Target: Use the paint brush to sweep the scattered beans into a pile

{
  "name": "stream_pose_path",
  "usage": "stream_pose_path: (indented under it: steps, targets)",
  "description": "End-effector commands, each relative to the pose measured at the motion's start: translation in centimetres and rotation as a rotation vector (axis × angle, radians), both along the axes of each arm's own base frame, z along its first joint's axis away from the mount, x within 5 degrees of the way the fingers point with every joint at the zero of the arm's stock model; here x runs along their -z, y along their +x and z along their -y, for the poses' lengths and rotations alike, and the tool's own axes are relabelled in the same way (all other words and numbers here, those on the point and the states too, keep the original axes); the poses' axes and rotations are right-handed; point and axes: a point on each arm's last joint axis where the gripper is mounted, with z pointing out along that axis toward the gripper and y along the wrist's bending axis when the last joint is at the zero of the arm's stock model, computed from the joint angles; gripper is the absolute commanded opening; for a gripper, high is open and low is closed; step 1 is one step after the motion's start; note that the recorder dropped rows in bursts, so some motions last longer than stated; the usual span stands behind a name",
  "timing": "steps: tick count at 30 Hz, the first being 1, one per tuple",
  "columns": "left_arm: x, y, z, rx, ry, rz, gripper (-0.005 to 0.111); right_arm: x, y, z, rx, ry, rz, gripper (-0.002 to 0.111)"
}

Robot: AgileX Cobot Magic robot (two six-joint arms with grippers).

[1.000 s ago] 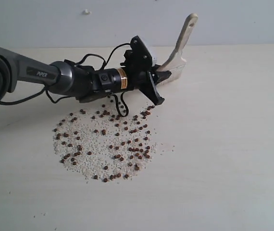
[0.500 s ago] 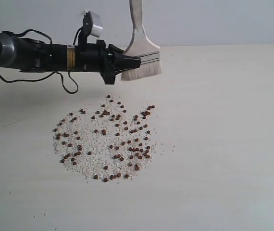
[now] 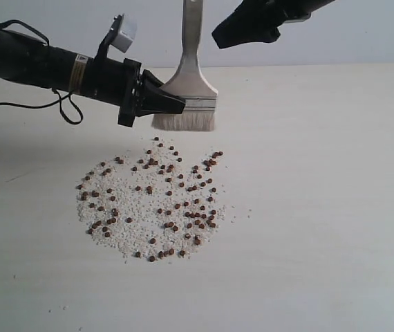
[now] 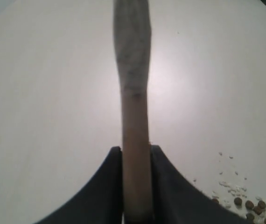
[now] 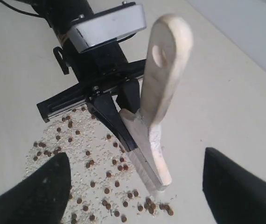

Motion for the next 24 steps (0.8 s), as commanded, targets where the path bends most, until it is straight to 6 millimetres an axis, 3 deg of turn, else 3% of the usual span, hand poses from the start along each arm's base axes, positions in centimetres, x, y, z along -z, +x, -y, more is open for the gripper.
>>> stream_pose_path:
  steps: [1, 9, 24]
  targets:
    - [-2.3, -0.5, 0.7, 0.021, -0.028, 0.032, 0.0, 0.7, 0.1, -0.5, -0.055, 0.048, -0.013, 0.071]
    - [-2.6, -1.0, 1.7, 0.046, -0.03, 0.038, 0.0, 0.7, 0.4, -1.4, -0.111, 0.183, -0.011, 0.071]
    - [-2.6, -1.2, 2.1, 0.054, -0.03, 0.038, 0.0, 1.1, 0.8, -1.0, -0.086, 0.105, 0.047, 0.068]
